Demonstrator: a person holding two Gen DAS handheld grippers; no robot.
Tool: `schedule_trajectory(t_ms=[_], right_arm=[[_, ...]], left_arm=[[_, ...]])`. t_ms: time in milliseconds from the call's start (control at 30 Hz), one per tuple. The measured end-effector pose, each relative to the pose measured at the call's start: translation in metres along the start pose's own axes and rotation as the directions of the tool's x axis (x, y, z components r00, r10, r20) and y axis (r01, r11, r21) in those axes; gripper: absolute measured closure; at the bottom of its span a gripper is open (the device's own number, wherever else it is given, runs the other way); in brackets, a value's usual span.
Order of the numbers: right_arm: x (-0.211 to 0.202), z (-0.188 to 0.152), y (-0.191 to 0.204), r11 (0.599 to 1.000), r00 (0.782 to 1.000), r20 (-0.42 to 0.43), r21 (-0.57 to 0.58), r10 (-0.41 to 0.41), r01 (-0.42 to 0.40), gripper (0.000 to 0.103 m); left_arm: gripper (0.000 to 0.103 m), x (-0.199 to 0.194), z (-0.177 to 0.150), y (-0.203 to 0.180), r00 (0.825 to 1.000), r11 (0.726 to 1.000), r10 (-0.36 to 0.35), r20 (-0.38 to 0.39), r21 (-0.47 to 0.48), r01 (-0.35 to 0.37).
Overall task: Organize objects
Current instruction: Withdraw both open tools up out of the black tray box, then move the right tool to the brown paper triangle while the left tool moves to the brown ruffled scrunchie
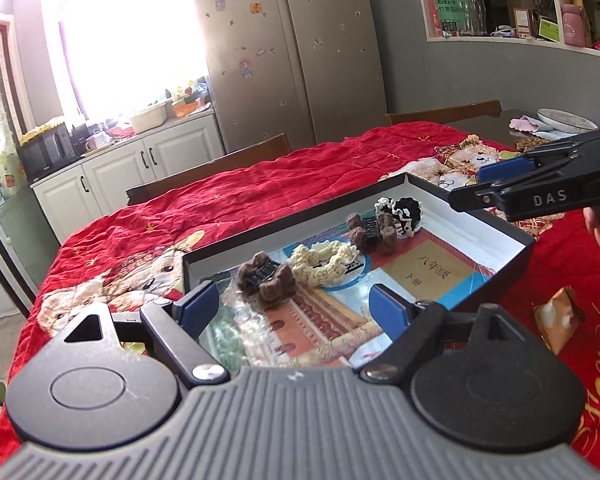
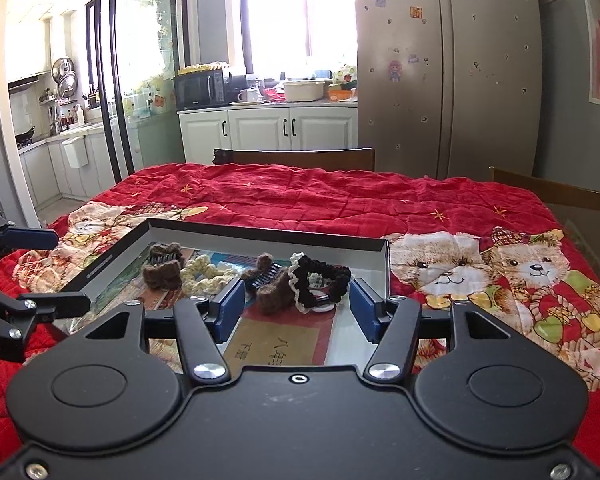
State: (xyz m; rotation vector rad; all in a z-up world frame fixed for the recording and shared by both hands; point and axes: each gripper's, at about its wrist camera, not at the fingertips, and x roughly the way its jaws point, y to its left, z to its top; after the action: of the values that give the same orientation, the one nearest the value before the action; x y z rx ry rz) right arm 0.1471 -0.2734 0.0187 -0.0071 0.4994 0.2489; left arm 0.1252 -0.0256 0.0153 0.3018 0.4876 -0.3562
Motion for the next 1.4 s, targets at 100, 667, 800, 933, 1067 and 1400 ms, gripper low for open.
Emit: schedule_trajectory(t_ms=[100,667,800,933,1067,1400], right_arm=[[-0.011,-0.003,0.003,1.0,1.0,0.0,-0.009,-0.002,0.002,0.046],[-0.079,-0.032,0.011,1.0,1.0,0.008,-0.011,-0.024,0.024,0.042],[-0.087,-0.043,0.013,0.999,0.999,-0.006,-0.016,-0.045,0.045,0.039],[-0.092,-0.057,0.012,0.999,0.999,-0.018,0.006,-0.05,0.05,0.038],[-0.092,-0.069,0.01,0.998,0.998,-0.037,0.014,-0.056,0.057,0.038],[-0.078,-0.096,0.015,0.997,0.994,-0.098,0.06,-0.039,0.045,0.038]], left_arm=[[0.014,-0.01,-0.004,0.001,1.0,1.0,0.003,0.01,0.001,-0.003],[0.013,-0.049,-0.042,0.027,1.0,0.993,-0.012,0.023,-0.12,0.014],[0.013,-0.052,-0.054,0.036,1.0,0.986,-0.006,0.013,-0.168,0.008],[0.013,-0.051,-0.06,0.042,1.0,0.981,0.005,0.008,-0.195,-0.004],[0.013,-0.048,-0.065,0.046,1.0,0.978,0.007,-0.002,-0.211,-0.007],[0.013,-0.037,-0.076,0.04,0.999,0.979,-0.029,-0.038,-0.205,0.021]])
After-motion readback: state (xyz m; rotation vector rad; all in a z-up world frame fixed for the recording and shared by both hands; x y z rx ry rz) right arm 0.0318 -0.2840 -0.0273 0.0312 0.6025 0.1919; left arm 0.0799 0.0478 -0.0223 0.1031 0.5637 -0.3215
